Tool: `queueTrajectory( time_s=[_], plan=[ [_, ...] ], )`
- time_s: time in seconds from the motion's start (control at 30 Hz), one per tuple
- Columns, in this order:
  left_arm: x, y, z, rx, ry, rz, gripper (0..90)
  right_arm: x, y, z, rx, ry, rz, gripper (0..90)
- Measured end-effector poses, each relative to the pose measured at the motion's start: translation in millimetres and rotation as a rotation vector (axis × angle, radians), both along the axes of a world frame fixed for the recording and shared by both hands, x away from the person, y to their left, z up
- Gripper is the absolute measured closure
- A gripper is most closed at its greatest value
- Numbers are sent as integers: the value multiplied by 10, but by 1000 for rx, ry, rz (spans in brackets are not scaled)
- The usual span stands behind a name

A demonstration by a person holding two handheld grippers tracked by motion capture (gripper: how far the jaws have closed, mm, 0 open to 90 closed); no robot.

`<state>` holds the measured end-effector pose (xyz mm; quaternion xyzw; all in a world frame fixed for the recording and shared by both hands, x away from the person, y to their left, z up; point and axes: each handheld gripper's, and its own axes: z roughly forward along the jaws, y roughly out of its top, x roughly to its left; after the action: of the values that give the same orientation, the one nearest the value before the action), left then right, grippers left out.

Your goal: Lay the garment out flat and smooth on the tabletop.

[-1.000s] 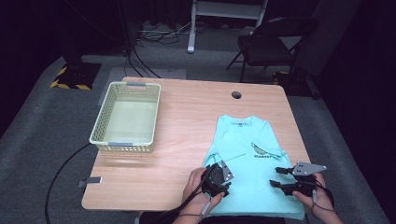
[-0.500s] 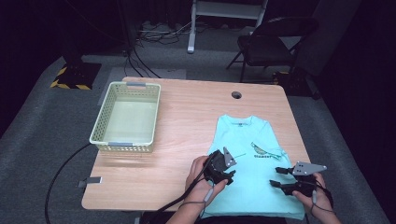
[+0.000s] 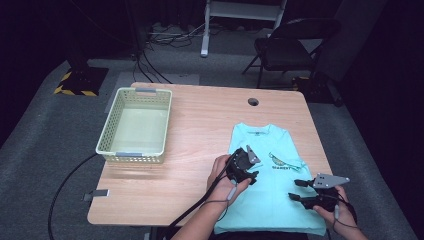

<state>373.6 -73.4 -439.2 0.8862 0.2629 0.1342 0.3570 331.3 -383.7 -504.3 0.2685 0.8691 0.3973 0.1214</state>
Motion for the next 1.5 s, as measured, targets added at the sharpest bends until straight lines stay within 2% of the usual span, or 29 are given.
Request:
queueTrajectory(
  time_s=[0.47, 0.67, 0.83, 1.1, 1.23, 1.33, 1.4, 1.47, 1.5],
  plan=[
    [194, -218, 51, 0, -7, -16, 420, -23, 3, 1, 4, -1, -5, 429],
    [310, -331, -34, -3, 6, -25, 420, -22, 1, 2, 5, 2, -5, 430],
    [376, -438, -154, 24, 25, -30, 420, -22, 1, 2, 5, 2, -5, 429],
    [484, -498, -334, 40, 38, -13, 437, -18, -2, 2, 8, 4, -5, 430],
    [513, -522, -411, 57, 64, -17, 462, -18, -2, 2, 8, 4, -5, 430],
    [521, -540, -457, 89, 84, -20, 540, -19, -2, 2, 8, 5, -6, 430],
    [522, -537, -454, 93, 78, -18, 657, -18, -3, 2, 9, 5, -6, 430],
    [525, -529, -438, 119, 65, -7, 822, -18, -3, 2, 8, 5, -5, 430],
    [530, -524, -432, 119, 65, -7, 858, -18, -2, 2, 8, 5, -5, 430]
  ],
)
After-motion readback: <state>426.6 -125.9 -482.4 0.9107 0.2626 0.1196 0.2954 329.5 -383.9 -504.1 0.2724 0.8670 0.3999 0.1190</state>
